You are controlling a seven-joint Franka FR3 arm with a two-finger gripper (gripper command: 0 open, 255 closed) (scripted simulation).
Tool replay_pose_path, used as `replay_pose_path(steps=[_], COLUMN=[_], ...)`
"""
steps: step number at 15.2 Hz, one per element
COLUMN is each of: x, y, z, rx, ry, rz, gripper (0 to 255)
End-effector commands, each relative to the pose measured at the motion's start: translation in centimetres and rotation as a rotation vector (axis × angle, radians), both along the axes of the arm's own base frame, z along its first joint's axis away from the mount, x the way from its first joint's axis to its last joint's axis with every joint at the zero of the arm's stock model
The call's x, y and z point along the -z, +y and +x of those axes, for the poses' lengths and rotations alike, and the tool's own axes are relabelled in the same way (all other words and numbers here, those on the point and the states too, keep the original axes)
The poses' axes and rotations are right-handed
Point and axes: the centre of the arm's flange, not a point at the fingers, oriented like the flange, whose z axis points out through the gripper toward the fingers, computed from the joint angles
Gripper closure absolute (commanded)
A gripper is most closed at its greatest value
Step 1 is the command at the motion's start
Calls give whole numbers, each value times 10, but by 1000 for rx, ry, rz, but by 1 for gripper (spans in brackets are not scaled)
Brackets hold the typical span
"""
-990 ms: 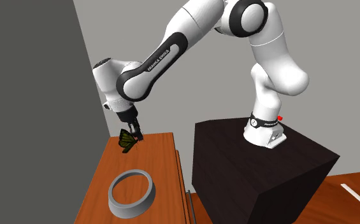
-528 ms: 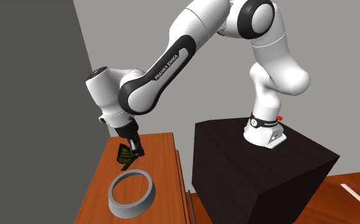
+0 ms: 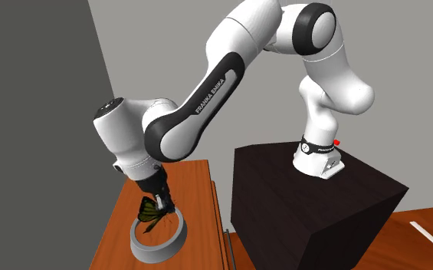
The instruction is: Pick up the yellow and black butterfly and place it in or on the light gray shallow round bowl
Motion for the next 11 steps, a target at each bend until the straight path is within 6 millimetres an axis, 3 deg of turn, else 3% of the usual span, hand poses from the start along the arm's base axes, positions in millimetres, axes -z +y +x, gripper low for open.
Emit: replay_pose_path(steps=[1,6,11], x=[10,39,39], y=[2,2,2], z=[1,1,1], rx=[1,1,1], ry=[0,0,0], rz=[0,0,0], gripper=[255,255,255])
